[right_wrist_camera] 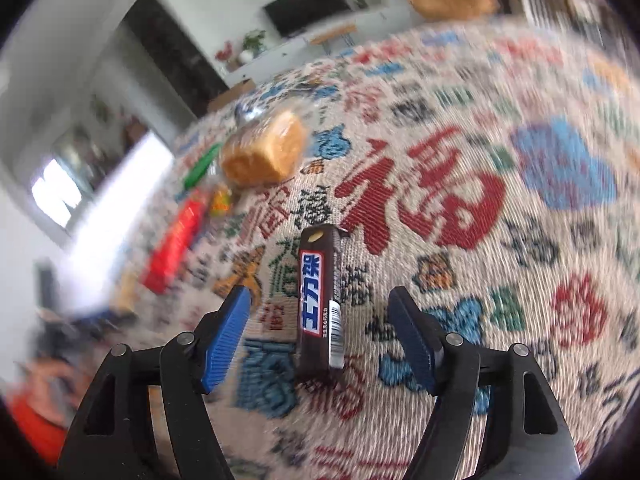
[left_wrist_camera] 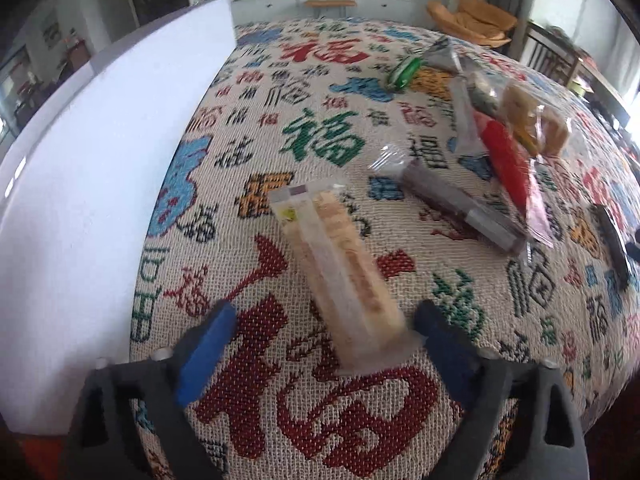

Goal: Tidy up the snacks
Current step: 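Carry the wafer package into the white box with left gripper while right drops the chocolate bar there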

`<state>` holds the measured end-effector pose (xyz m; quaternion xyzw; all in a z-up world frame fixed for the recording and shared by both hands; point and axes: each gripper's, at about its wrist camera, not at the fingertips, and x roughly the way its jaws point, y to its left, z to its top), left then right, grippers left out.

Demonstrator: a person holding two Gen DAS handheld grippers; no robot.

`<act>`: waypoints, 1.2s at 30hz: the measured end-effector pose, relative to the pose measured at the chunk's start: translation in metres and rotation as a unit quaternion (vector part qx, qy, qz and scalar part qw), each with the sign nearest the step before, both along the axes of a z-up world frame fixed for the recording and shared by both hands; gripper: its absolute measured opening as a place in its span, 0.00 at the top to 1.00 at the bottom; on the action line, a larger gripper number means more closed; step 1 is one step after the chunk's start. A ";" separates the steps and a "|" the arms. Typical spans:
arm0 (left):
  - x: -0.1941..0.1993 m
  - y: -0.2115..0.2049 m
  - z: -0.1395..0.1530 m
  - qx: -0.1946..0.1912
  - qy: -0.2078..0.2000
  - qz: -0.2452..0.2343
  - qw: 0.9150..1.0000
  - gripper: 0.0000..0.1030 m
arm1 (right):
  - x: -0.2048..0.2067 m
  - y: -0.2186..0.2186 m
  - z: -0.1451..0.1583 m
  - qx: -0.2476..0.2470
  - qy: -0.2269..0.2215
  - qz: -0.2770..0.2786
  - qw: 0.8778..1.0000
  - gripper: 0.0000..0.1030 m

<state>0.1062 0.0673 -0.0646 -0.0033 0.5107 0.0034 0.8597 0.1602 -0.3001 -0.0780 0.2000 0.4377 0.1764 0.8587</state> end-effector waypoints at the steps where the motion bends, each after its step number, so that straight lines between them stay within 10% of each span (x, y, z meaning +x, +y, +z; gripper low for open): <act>1: 0.000 -0.001 0.002 -0.002 -0.004 -0.007 1.000 0.38 | 0.004 -0.008 0.004 0.011 0.016 -0.008 1.000 0.27; 3: 0.000 -0.002 0.006 -0.002 -0.008 -0.008 1.000 0.69 | 0.014 -0.011 0.013 -0.012 0.048 -0.018 0.999 0.26; 9: -0.010 0.020 0.023 -0.123 -0.022 -0.014 0.992 0.70 | 0.048 0.050 0.031 -0.091 0.122 0.090 0.984 0.30; 26: -0.033 0.017 0.052 -0.158 -0.064 -0.036 0.985 0.70 | 0.076 0.085 0.022 -0.231 0.188 0.085 0.951 0.47; 32: -0.038 0.023 0.054 -0.166 -0.069 -0.031 0.983 0.70 | 0.083 0.085 0.002 -0.252 0.206 0.070 0.943 0.83; 36: -0.040 0.022 0.059 -0.171 -0.075 -0.032 0.982 0.70 | 0.077 0.084 0.011 -0.235 0.185 0.067 0.952 0.83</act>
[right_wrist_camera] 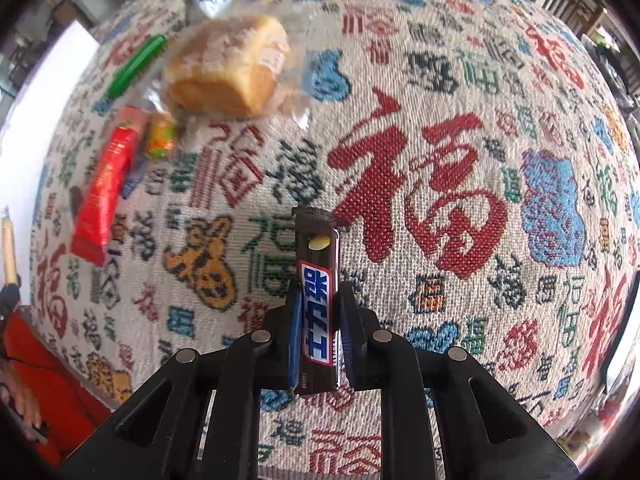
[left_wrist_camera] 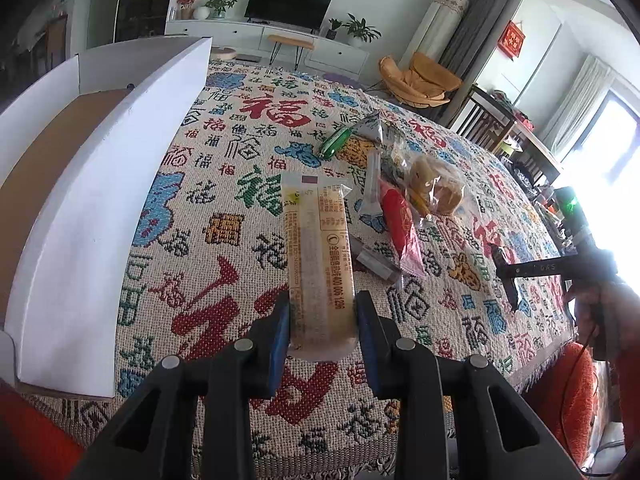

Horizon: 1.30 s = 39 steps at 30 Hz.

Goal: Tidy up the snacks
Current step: 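Carry the wafer package into the white box with left gripper while right drops the chocolate bar there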

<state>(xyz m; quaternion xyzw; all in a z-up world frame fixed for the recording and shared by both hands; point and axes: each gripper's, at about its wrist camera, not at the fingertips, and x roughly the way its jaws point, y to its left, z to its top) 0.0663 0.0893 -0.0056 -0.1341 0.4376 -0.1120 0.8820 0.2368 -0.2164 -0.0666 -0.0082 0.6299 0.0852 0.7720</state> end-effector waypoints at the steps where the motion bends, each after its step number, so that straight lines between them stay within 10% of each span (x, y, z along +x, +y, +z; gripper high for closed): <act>1: 0.000 -0.001 0.001 0.000 -0.002 -0.001 1.000 0.70 | -0.006 -0.003 0.007 0.006 -0.008 0.001 1.000 0.83; 14: -0.007 0.017 0.033 -0.054 -0.009 0.000 0.999 0.70 | -0.032 0.048 0.039 0.078 -0.002 0.055 0.995 0.83; 23: -0.009 0.167 0.112 0.031 -0.044 0.147 0.988 0.69 | -0.026 0.248 0.168 0.217 -0.078 0.196 0.953 0.83; 25: -0.007 0.198 0.112 0.081 -0.020 0.199 0.976 0.59 | -0.029 0.299 0.189 0.256 -0.087 0.217 0.938 0.82; 27: -0.008 0.219 0.108 0.128 0.001 0.238 0.963 0.05 | -0.030 0.337 0.201 0.290 -0.095 0.223 0.926 0.58; 29: -0.018 0.229 0.106 0.157 -0.001 0.267 0.951 0.02 | -0.033 0.350 0.208 0.298 -0.115 0.221 0.921 0.37; 33: -0.040 0.219 0.101 0.125 -0.054 0.277 0.951 0.02 | -0.056 0.325 0.197 0.264 -0.188 0.236 0.916 0.34; 39: -0.019 0.167 0.101 0.055 -0.150 0.211 0.965 0.02 | -0.073 0.214 0.072 0.059 -0.244 0.197 0.948 0.34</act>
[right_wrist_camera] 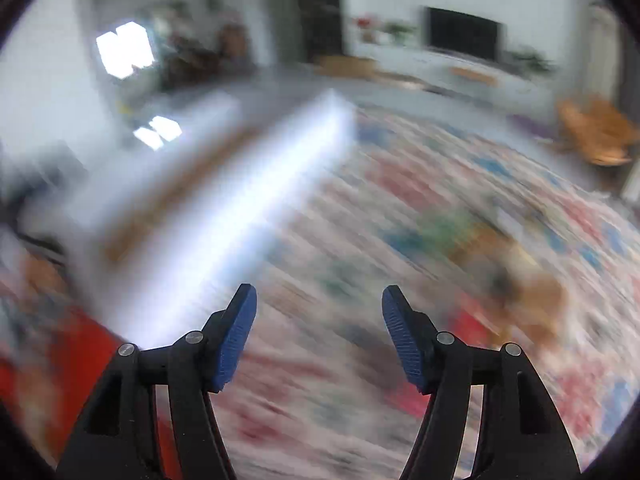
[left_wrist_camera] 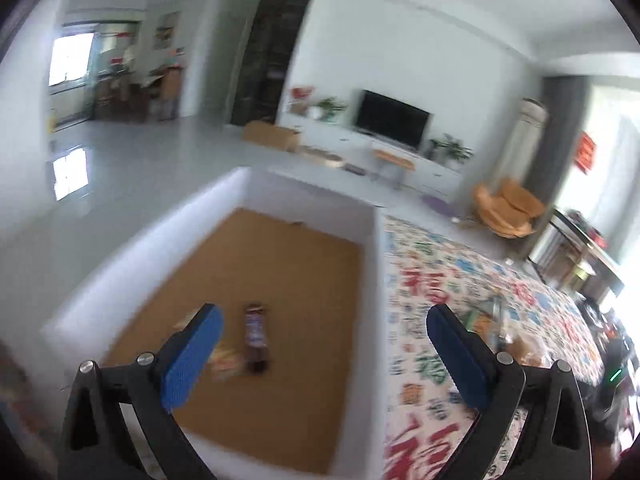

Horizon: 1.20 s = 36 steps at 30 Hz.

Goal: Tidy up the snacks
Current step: 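Carry the wafer package into the white box with left gripper while right drops the chocolate bar there, then withdraw both open grippers from the box back over the snack pile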

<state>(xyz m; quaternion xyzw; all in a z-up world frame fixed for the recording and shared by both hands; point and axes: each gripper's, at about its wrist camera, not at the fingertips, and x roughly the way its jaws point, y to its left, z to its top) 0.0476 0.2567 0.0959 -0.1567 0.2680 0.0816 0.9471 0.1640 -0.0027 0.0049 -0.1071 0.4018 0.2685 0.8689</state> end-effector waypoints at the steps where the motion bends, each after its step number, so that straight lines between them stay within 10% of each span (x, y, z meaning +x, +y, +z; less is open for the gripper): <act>1: 0.012 -0.011 -0.005 0.017 0.006 -0.005 1.000 0.02 | 0.002 -0.032 -0.023 -0.022 0.000 -0.031 0.999 0.34; 6: 0.059 -0.055 -0.048 0.099 0.090 0.001 0.991 0.02 | 0.013 -0.184 -0.065 -0.034 -0.005 -0.198 0.980 0.33; 13: 0.049 -0.106 -0.059 0.188 0.091 -0.015 0.978 0.02 | 0.045 -0.326 -0.075 0.026 0.028 -0.375 0.926 0.33; 23: 0.041 -0.107 -0.059 0.185 0.100 -0.013 0.977 0.02 | 0.066 -0.329 -0.094 -0.007 0.010 -0.375 0.927 0.31; 30: -0.009 -0.147 -0.027 0.271 -0.038 0.061 0.960 0.02 | 0.069 -0.323 -0.097 -0.027 0.013 -0.374 0.927 0.21; 36: -0.043 -0.216 -0.011 0.226 -0.092 -0.070 0.967 0.00 | 0.069 -0.326 -0.098 -0.022 0.015 -0.376 0.926 0.21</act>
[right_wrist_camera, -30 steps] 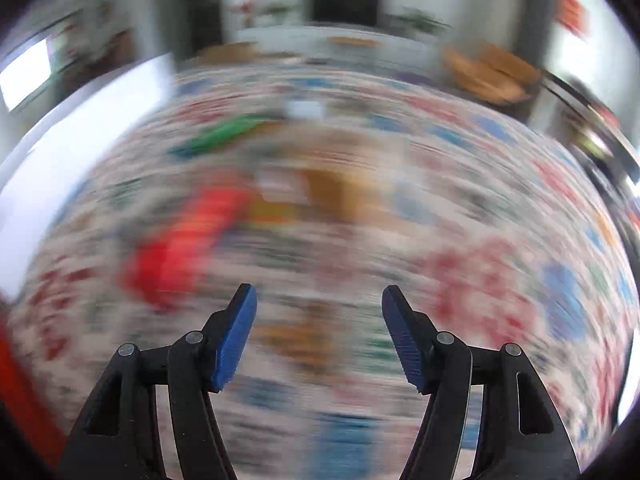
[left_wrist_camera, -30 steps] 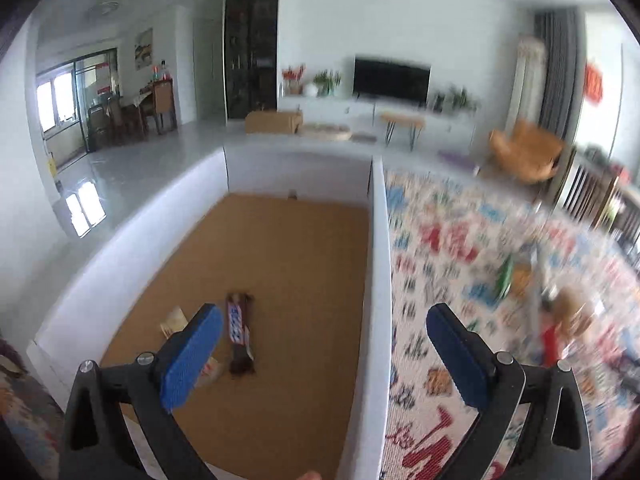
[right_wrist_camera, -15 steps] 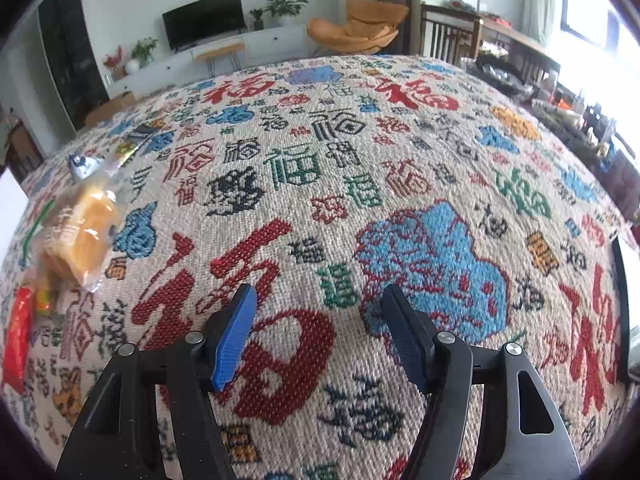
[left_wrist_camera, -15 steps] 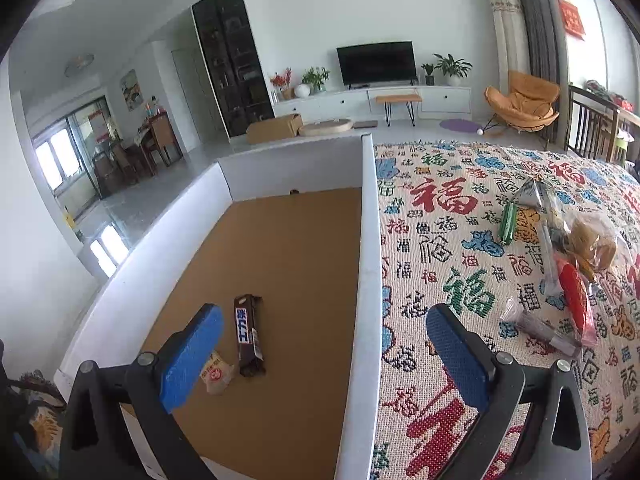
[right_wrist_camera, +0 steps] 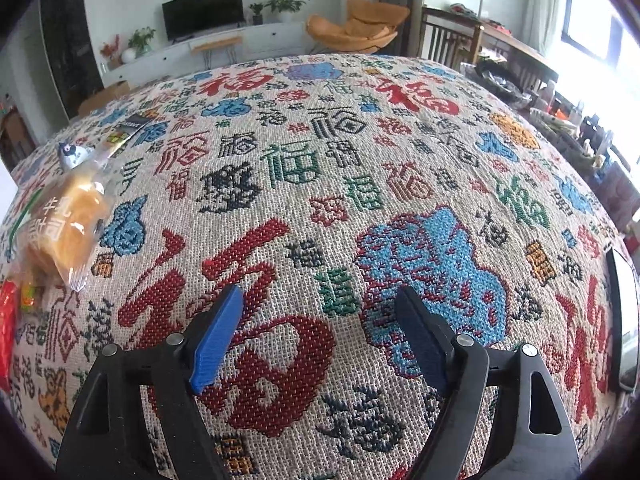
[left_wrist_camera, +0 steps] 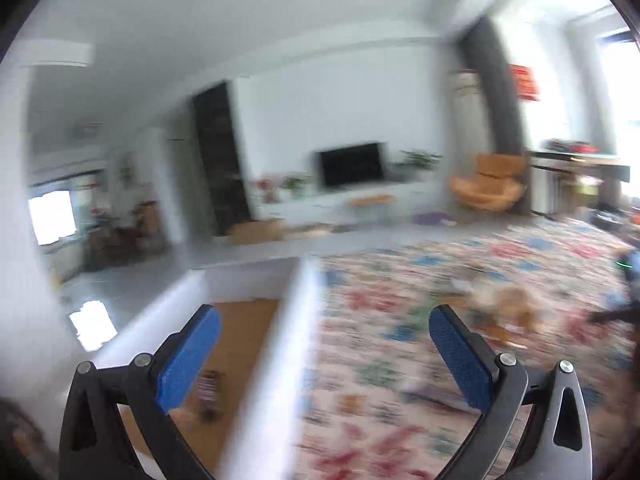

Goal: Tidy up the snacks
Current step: 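Withdraw both open grippers from the box back over the snack pile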

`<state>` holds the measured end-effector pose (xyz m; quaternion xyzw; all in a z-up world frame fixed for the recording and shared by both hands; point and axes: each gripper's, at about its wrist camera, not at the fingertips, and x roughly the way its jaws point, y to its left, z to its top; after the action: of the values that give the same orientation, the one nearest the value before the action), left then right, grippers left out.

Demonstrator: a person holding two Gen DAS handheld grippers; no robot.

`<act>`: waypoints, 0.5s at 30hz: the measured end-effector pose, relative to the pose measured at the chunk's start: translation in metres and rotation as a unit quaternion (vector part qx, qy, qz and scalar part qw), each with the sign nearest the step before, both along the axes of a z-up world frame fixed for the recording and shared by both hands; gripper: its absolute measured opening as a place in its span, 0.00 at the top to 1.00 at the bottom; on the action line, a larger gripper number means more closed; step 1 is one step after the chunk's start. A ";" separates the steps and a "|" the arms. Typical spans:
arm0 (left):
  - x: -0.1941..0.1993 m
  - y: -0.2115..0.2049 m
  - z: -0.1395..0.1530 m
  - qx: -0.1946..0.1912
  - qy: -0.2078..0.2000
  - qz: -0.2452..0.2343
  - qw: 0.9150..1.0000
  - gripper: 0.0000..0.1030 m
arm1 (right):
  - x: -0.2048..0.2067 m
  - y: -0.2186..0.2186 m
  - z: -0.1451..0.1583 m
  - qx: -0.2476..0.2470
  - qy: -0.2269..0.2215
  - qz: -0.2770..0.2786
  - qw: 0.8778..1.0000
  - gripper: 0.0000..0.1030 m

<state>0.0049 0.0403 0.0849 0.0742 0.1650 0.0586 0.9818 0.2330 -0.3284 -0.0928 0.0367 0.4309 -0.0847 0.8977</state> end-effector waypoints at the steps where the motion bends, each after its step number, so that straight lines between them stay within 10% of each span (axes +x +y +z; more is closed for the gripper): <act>1: 0.002 -0.013 -0.010 -0.004 0.033 -0.029 0.999 0.00 | 0.000 0.000 0.000 0.001 0.000 0.000 1.000 0.21; 7: 0.028 -0.048 -0.118 -0.053 0.250 -0.090 0.963 0.00 | 0.000 0.000 0.000 0.001 0.000 0.000 1.000 0.21; 15: 0.087 -0.043 -0.154 -0.068 0.362 -0.073 0.927 0.00 | 0.000 0.000 0.000 0.001 0.000 0.000 1.000 0.21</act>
<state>0.0917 -0.0026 -0.0689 0.0356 0.5073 -0.0552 0.8593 0.2330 -0.3287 -0.0931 0.0375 0.4307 -0.0842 0.8978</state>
